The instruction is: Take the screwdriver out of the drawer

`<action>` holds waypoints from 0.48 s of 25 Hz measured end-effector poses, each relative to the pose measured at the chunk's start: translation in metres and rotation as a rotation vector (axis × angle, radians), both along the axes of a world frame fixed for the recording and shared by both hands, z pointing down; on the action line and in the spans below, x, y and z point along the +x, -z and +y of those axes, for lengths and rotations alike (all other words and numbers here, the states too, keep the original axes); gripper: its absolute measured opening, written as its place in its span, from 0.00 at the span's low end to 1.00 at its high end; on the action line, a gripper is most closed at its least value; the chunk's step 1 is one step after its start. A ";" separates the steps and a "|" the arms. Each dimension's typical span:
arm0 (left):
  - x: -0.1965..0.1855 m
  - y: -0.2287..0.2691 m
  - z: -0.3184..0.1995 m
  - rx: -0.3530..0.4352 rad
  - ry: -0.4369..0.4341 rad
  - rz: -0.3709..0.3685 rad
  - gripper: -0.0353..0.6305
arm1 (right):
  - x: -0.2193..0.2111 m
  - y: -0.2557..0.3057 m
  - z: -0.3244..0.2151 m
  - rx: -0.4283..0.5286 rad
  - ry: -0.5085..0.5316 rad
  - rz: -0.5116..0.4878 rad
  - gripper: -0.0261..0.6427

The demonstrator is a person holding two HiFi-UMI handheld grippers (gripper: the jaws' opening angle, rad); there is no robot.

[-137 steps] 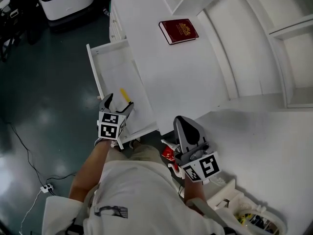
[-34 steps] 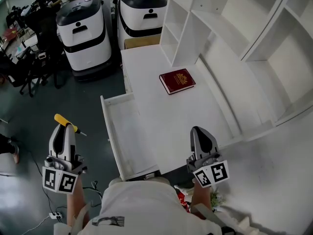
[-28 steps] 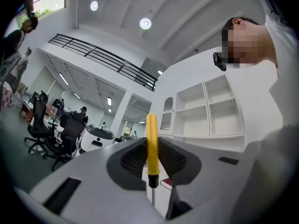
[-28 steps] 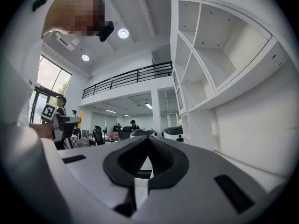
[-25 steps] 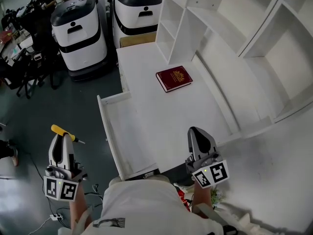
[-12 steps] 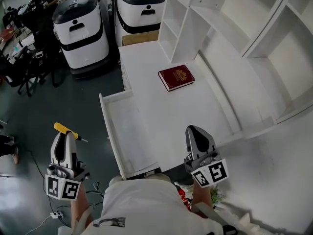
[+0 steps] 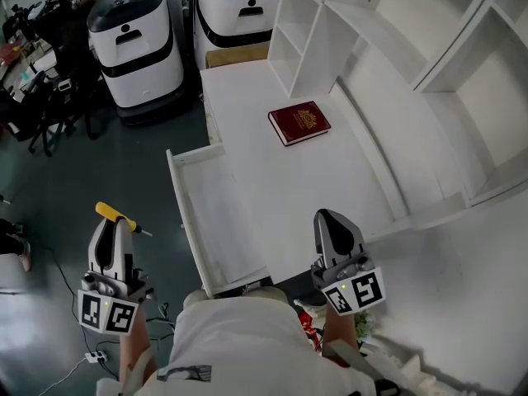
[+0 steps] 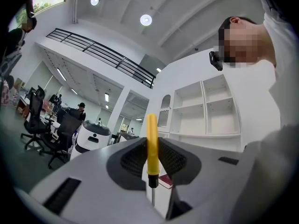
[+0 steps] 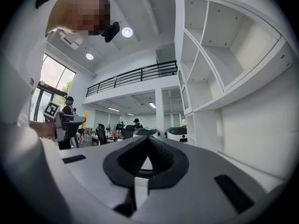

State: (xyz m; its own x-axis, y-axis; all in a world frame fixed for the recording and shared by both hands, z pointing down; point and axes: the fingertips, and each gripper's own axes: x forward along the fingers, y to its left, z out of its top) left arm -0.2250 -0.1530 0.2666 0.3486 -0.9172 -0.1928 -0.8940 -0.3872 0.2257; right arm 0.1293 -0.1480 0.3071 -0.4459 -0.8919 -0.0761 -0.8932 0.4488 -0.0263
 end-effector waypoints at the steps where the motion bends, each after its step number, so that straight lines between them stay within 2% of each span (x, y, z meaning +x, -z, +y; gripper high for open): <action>1: 0.001 0.000 0.000 0.000 -0.003 0.001 0.17 | 0.000 0.000 0.000 0.001 -0.001 0.003 0.05; 12: 0.010 -0.002 0.002 -0.006 -0.017 0.005 0.17 | -0.001 -0.001 0.003 0.007 0.012 0.004 0.05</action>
